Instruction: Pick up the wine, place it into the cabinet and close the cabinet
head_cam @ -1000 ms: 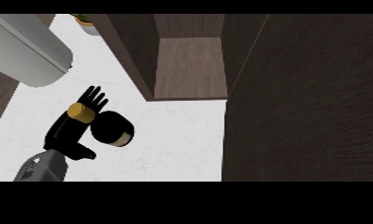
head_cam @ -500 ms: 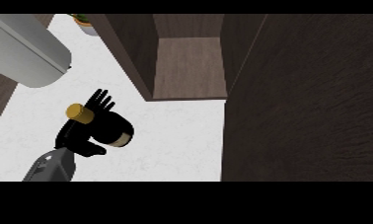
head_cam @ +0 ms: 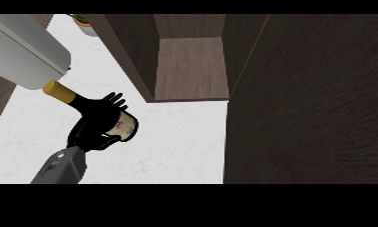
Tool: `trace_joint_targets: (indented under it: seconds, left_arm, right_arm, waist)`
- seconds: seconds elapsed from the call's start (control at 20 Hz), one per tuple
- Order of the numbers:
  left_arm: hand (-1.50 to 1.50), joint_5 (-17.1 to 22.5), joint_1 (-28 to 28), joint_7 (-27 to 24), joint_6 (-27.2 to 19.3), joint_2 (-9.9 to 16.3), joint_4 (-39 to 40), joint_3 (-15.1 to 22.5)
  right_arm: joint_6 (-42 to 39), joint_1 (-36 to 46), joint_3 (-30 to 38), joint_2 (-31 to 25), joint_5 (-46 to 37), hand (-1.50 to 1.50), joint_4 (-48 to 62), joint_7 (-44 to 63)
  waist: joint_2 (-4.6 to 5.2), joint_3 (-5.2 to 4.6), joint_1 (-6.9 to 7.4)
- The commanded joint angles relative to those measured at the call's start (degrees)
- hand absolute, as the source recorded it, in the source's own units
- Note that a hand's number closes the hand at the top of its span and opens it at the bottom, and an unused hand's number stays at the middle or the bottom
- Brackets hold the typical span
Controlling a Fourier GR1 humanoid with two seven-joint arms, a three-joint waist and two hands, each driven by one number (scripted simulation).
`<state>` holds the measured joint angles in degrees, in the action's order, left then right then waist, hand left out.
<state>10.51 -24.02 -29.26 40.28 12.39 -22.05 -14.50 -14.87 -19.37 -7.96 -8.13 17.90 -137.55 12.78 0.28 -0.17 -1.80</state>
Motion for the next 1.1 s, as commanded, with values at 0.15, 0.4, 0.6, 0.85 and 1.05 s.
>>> trace_joint_targets:
  seconds: [0.15,0.4,0.6,0.85,1.05]
  left_arm:
    - [1.50,1.0,-0.8,-2.5,12.3,-1.9,3.0,0.9]
    - [1.50,-2.1,0.1,-6.9,9.9,-1.8,0.1,3.3]
    - [1.50,-5.9,5.2,-15.7,-8.9,-4.2,-6.9,4.3]
    - [1.50,-5.7,11.1,-20.8,-21.5,-4.7,-12.2,2.2]
    - [1.50,-9.1,11.3,-19.8,-31.3,-5.8,-17.5,4.2]
  right_arm:
    - [-1.3,-2.5,1.5,-1.4,4.0,-1.50,-4.9,0.7]
    - [1.5,-1.6,-0.8,-0.5,1.7,-1.50,-8.2,3.7]
    - [1.0,-1.5,0.8,-1.5,1.0,-1.50,-5.6,2.4]
    - [2.2,-2.2,-2.1,0.4,-2.0,-1.50,-5.3,1.0]
    - [2.4,-3.7,-1.1,-1.0,1.4,-1.50,-9.3,3.8]
  waist:
    - [0.04,0.00,-0.22]
    - [-0.08,-0.02,0.34]
    - [-0.40,0.09,1.39]
    - [-0.57,0.16,1.92]
    - [-0.56,0.19,1.54]
